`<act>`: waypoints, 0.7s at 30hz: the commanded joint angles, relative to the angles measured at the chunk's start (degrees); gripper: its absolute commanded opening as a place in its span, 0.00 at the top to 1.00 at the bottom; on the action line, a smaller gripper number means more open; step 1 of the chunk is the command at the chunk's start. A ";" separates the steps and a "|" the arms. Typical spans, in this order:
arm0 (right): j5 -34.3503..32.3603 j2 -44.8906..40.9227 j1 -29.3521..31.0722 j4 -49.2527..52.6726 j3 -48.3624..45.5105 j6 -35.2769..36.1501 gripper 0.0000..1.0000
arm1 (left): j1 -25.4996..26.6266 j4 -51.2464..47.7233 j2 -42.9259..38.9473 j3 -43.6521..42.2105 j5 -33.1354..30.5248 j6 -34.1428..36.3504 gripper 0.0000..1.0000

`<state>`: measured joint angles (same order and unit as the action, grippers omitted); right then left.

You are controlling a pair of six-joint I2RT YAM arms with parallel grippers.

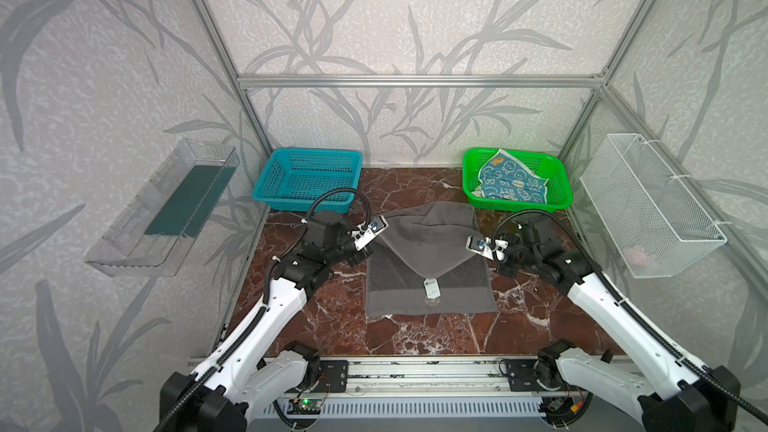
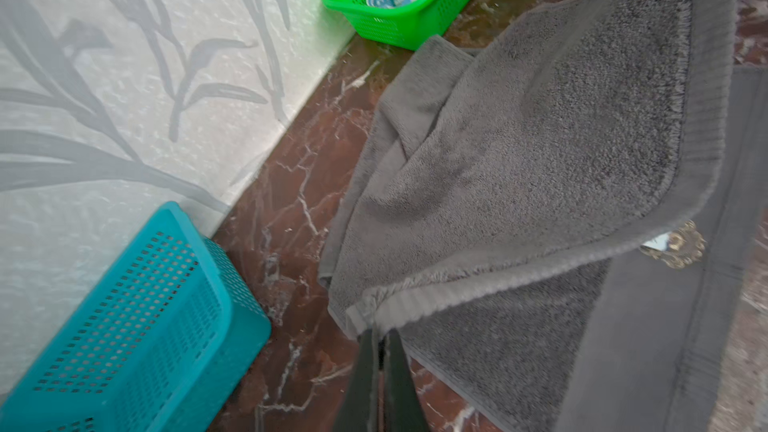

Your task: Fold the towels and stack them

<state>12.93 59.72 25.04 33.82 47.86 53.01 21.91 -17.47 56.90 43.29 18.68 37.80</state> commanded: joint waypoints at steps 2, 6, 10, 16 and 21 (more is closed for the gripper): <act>-5.72 4.79 4.45 6.27 -2.67 2.50 1.00 | 3.41 -5.06 1.14 -5.17 -4.11 0.27 1.00; -5.58 9.01 5.64 8.86 -2.63 1.91 1.00 | 5.19 -5.61 3.00 -6.50 -6.37 1.06 1.00; -4.49 14.34 7.94 11.08 -3.56 2.11 1.00 | 7.00 -5.03 4.26 -7.80 -5.94 1.15 1.00; -7.52 24.74 10.03 9.43 -2.23 1.42 1.00 | 10.42 -6.12 9.52 -8.90 -8.15 4.35 1.00; -9.35 31.14 10.38 8.83 0.22 0.89 1.00 | 12.15 -2.31 12.53 -10.30 -8.50 3.28 1.00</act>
<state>5.13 88.60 34.98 42.19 46.98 53.17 33.47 -21.63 68.55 33.85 10.90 40.12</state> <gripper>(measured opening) 0.047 0.048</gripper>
